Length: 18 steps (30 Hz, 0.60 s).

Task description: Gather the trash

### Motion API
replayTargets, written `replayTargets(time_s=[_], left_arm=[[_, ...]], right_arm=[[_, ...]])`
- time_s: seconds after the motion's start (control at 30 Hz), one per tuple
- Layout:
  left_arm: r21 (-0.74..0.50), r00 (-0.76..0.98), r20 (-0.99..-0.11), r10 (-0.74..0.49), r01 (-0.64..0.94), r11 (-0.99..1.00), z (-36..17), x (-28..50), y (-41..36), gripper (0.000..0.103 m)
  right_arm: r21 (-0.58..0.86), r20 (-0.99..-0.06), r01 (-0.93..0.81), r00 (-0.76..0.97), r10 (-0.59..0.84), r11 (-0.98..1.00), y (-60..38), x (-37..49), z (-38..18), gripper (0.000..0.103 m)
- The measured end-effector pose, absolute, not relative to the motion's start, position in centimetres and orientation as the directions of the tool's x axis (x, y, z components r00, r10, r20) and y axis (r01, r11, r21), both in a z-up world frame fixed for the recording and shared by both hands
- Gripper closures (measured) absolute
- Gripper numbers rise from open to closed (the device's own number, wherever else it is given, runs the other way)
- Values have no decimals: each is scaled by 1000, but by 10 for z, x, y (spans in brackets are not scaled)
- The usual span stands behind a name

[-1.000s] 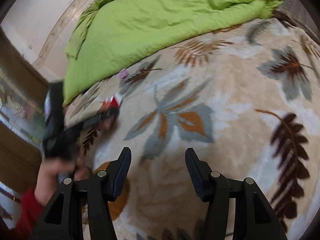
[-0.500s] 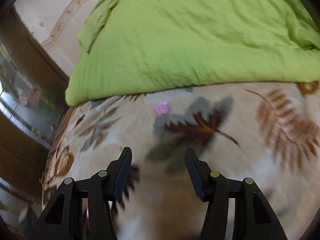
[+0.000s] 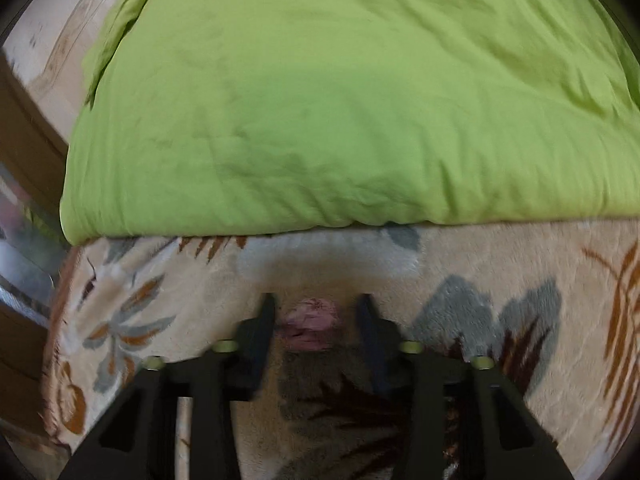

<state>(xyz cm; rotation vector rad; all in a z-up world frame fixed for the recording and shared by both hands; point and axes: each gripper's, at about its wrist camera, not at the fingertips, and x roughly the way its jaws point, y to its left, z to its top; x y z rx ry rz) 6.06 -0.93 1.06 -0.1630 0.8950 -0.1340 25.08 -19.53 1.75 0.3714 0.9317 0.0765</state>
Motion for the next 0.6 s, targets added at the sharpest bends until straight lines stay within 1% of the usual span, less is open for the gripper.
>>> replayTargets(time_s=[0.17,0.37,0.5,0.6], left_arm=[[-192,632,-752,-187,62,980,14,57,-12,44],[-169,657,-729,-194,102,980,21,46,-16,45],[-154,671,-713,-203,133,979,25,35,-17,44],[-118,693,-692,-201,167,979,31,23,-21,45]], right_arm=[[334,-744,46,626,233,942,-195,212,33,71],[308,-694,-8,682,230,951,-208,103,64,71],[320,-672,27,711,206,947,-221,19,69,71],[325,-669,59,720,185,944,-233,-29,64,71]])
